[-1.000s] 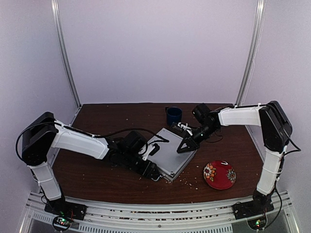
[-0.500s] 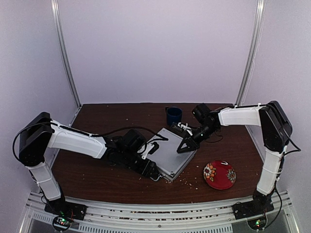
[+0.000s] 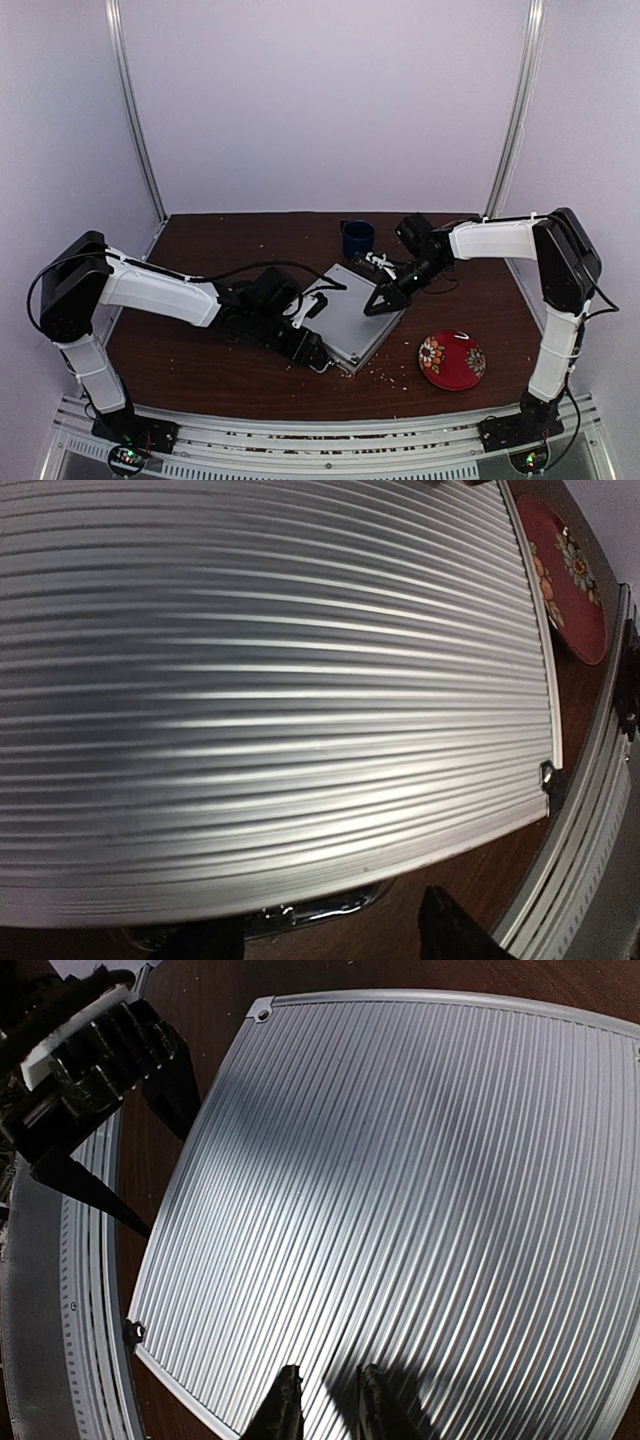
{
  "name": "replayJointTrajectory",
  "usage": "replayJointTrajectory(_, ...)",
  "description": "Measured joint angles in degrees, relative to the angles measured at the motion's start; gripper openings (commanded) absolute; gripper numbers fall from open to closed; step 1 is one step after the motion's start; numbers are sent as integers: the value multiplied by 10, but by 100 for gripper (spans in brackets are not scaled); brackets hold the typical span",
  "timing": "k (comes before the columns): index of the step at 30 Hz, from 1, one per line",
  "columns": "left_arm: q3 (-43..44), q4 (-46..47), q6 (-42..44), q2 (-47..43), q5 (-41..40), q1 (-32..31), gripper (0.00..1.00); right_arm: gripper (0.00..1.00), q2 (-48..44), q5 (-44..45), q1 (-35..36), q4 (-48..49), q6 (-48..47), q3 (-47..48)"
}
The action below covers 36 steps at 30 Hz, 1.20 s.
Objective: Pack up texas hold em set
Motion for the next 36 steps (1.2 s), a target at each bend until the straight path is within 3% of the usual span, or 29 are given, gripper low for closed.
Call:
replayJointTrajectory(30, 0, 4, 0, 18, -13, -1, 65, 20, 2, -3, 0, 0, -4, 0)
replayJointTrajectory(36, -16, -14, 0, -24, -44, -1, 66, 20, 2, -4, 0, 0, -4, 0)
